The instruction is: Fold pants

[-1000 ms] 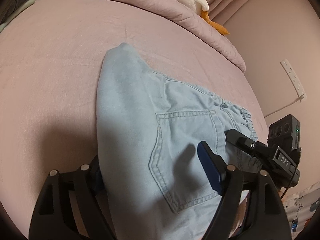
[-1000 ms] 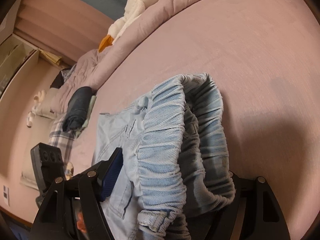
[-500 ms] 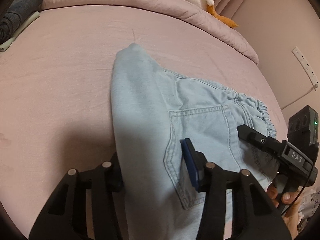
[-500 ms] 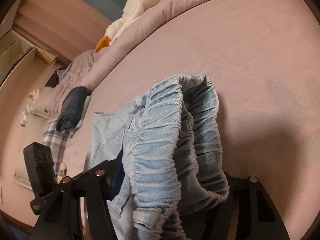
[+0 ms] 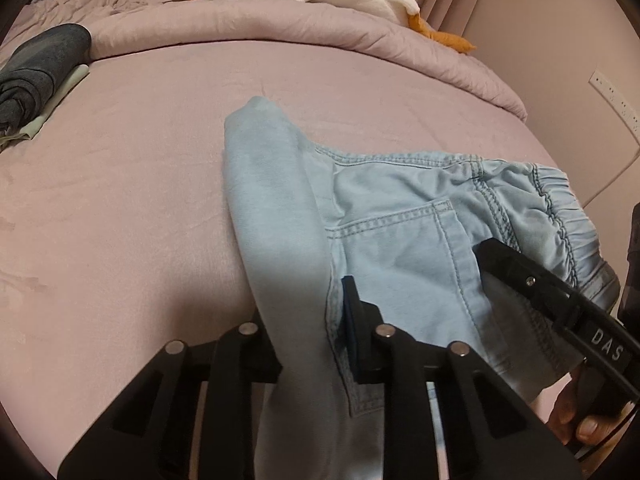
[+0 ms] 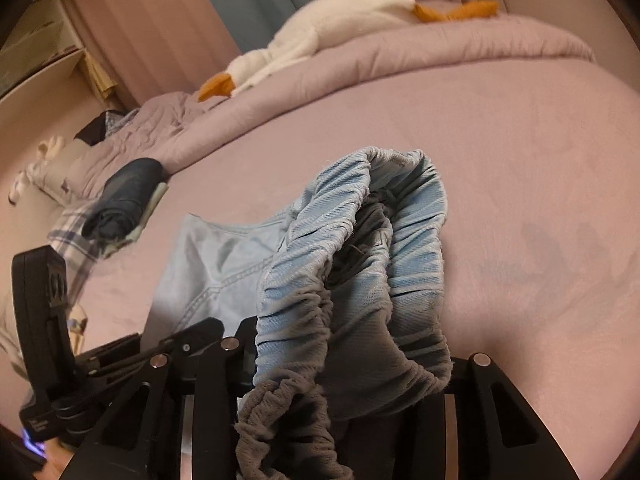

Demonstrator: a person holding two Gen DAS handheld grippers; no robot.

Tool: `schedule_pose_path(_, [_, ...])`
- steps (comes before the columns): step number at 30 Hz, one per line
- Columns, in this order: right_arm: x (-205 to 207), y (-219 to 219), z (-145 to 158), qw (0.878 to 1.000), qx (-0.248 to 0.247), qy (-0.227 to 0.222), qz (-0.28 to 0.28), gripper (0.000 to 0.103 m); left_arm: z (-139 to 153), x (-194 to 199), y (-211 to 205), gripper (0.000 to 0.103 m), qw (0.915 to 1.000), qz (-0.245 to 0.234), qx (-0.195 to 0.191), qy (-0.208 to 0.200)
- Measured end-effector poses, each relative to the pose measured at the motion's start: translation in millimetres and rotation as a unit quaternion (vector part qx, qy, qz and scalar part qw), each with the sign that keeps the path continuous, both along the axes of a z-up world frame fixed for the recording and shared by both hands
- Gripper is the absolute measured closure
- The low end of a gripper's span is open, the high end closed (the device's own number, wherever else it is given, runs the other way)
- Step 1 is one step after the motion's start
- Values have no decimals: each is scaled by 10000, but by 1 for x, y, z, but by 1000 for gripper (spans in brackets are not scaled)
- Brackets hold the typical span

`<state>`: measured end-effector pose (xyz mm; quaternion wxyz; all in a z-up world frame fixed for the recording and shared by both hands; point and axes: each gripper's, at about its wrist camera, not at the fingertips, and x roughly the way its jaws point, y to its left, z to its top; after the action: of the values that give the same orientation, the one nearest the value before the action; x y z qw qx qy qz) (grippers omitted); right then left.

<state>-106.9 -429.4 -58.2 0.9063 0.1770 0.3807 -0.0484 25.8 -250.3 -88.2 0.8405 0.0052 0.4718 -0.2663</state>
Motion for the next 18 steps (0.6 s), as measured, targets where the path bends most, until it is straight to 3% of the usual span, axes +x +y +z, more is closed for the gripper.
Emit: schedule_pose_path(18, [-13,54,30,9958,-582,-423,560,64,28,-38,45,85,9987,284,-398,-158])
